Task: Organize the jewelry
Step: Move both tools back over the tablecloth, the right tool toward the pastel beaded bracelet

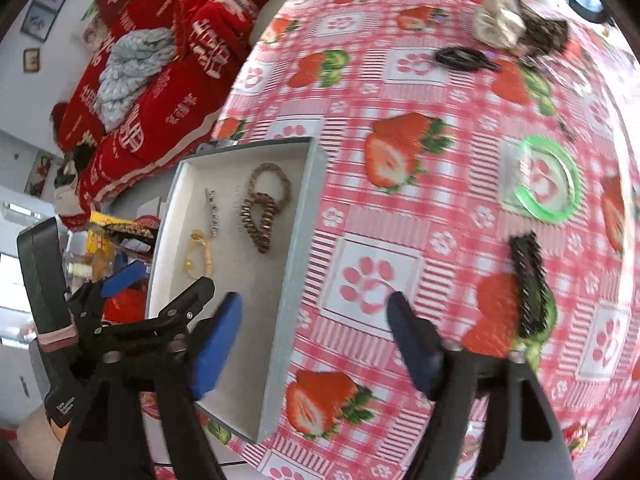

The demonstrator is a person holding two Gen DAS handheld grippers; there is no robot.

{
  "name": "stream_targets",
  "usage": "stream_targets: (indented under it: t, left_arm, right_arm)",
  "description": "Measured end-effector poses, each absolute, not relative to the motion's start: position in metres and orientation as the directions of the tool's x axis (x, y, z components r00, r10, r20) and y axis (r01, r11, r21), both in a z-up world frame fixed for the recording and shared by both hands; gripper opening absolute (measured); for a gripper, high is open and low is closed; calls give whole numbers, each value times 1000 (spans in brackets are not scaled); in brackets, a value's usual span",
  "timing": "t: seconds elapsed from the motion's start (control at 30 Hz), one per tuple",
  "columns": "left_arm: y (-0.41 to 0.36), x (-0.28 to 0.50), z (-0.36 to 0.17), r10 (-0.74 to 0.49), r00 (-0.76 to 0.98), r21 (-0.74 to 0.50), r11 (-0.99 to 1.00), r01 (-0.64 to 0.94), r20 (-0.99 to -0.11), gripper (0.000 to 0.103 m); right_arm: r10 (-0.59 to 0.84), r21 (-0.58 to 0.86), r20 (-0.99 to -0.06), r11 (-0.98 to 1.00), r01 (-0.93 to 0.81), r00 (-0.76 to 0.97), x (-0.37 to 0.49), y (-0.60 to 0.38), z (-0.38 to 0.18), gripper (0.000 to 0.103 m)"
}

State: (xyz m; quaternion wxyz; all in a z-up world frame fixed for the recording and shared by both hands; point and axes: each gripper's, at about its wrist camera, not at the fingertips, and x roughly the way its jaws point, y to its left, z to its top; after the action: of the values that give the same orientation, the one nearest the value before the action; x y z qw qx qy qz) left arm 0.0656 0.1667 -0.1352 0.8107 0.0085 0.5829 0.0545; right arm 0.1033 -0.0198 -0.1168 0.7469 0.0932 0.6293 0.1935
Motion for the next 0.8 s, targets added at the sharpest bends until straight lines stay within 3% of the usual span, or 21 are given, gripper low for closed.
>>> stream_targets:
  t: [0.8]
  left_arm:
    - [4, 76, -115, -80, 290, -19, 978, 207, -954, 103]
  right_arm:
    - [264, 294, -949, 939, 176, 175, 39, -201, -123, 85]
